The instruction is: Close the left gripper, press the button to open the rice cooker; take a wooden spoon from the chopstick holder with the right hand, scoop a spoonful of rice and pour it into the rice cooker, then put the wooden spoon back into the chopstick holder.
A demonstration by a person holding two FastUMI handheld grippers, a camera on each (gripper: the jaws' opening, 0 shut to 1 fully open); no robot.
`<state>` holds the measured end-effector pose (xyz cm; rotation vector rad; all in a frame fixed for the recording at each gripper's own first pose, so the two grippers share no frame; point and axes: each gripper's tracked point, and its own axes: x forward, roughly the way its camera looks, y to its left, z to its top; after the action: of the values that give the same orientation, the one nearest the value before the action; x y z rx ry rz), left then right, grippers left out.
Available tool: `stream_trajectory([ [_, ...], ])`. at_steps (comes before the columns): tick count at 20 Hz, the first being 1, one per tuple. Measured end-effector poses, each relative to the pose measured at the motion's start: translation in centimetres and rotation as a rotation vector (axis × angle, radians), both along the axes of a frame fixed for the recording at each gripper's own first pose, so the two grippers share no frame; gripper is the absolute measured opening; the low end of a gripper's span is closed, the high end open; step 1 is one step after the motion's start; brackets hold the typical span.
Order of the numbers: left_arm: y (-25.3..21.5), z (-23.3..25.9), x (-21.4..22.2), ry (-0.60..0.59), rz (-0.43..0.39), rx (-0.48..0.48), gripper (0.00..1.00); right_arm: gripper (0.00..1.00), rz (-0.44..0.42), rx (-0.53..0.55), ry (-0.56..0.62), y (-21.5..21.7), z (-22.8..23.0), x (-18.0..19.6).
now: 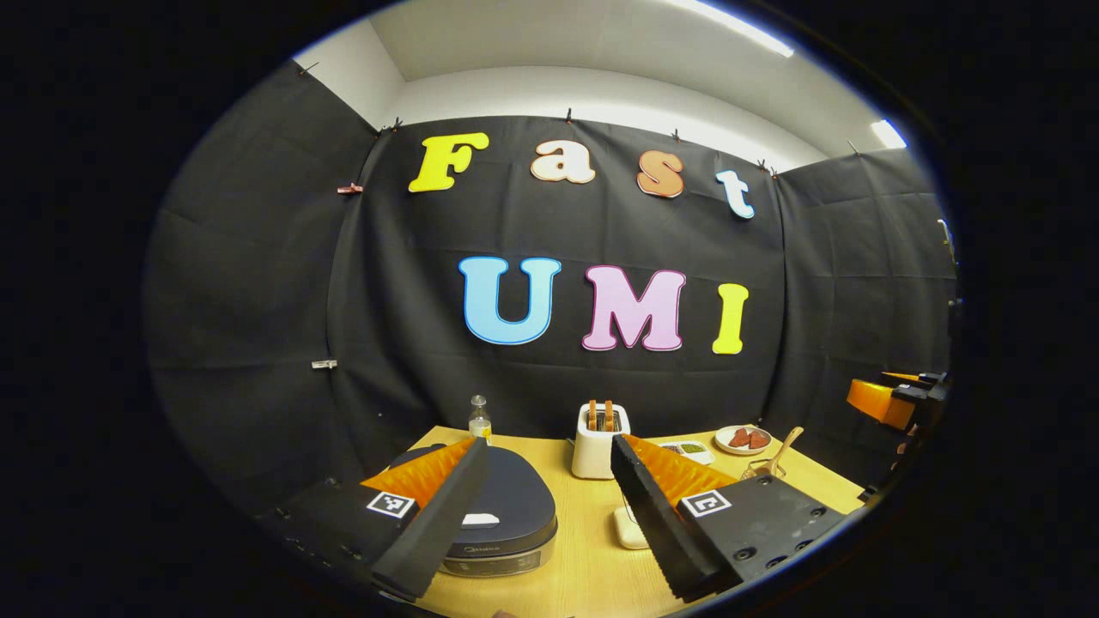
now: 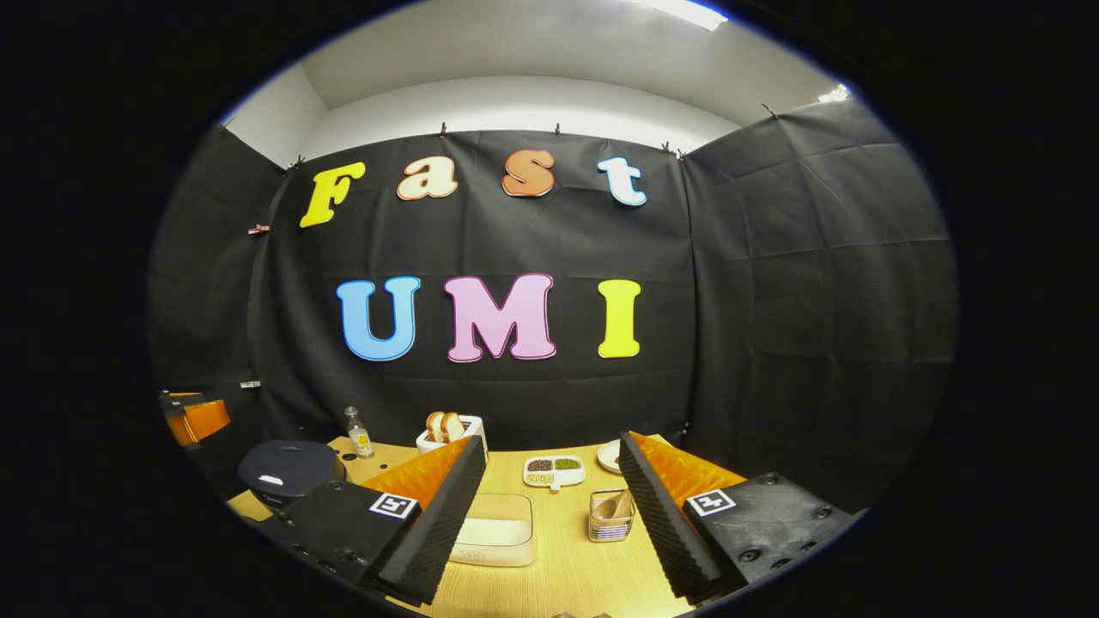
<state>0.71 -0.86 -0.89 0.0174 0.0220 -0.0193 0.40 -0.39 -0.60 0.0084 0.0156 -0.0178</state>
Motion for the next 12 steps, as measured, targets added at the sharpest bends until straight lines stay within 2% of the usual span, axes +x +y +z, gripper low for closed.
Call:
stream_trajectory([
  [5, 0.0, 0.1, 0.6, 0.006, 0.013, 0.004, 0.97, 0.98, 0.004, 0.005, 0.003, -0.1, 0.1, 0.8],
  [7, 0.3, 0.0, 0.8, 0.016, 0.017, 0.004, 0.94, 0.98, 0.001, 0.005, 0.007, -0.2, -0.1, 0.8],
  [12, 0.4, -1.0, 1.9, 0.085, -0.027, 0.014, 0.71, 0.98, 0.001, -0.011, 0.031, -0.3, -0.7, 1.3],
])
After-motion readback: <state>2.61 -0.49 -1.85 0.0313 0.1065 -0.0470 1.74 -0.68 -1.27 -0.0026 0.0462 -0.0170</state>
